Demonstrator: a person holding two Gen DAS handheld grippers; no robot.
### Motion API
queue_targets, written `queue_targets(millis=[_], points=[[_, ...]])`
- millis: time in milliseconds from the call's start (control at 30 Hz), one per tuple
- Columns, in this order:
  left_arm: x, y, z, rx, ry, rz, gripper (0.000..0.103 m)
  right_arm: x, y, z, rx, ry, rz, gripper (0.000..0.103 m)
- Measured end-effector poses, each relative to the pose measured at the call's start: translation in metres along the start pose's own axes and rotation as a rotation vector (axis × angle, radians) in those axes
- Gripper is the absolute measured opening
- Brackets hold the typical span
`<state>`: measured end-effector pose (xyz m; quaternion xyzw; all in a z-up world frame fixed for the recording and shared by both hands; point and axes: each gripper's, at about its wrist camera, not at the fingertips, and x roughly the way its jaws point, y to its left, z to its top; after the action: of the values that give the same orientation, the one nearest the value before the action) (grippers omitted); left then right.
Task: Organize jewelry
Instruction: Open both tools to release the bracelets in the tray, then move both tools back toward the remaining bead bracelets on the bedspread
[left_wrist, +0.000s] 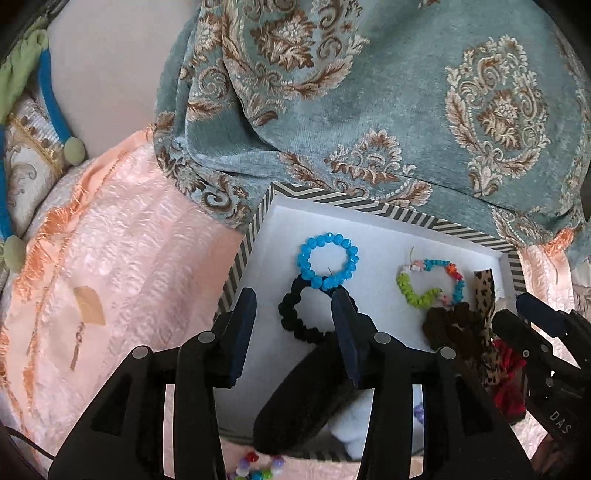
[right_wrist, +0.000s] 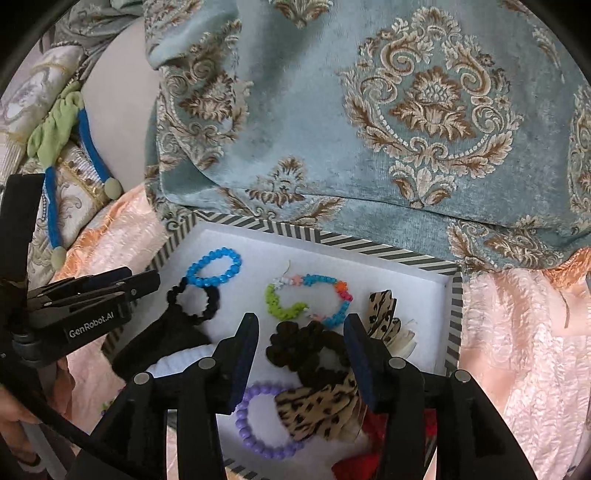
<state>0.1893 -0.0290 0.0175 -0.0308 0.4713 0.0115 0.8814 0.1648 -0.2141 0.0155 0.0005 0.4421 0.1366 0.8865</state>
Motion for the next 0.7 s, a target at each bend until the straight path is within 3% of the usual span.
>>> queue_targets(millis=[300,433,700], points=[[-0.021,0.000,-0.015,0.007,-0.017,0.009,0.042,-0.022,0.004,-0.018,-0.002,-0.014,-0.007,0.050],[-0.034,-0.001,-0.026,0.016,-0.030,0.018,0.042,-0.035,0.003,-0.029,0.016,-0.030,-0.009,0.060],[-0.057,-0.004,-0.053,0.028,-0.036,0.014,0.042,-0.060,0.007,-0.051,0.014,-0.043,-0.006,0.060]])
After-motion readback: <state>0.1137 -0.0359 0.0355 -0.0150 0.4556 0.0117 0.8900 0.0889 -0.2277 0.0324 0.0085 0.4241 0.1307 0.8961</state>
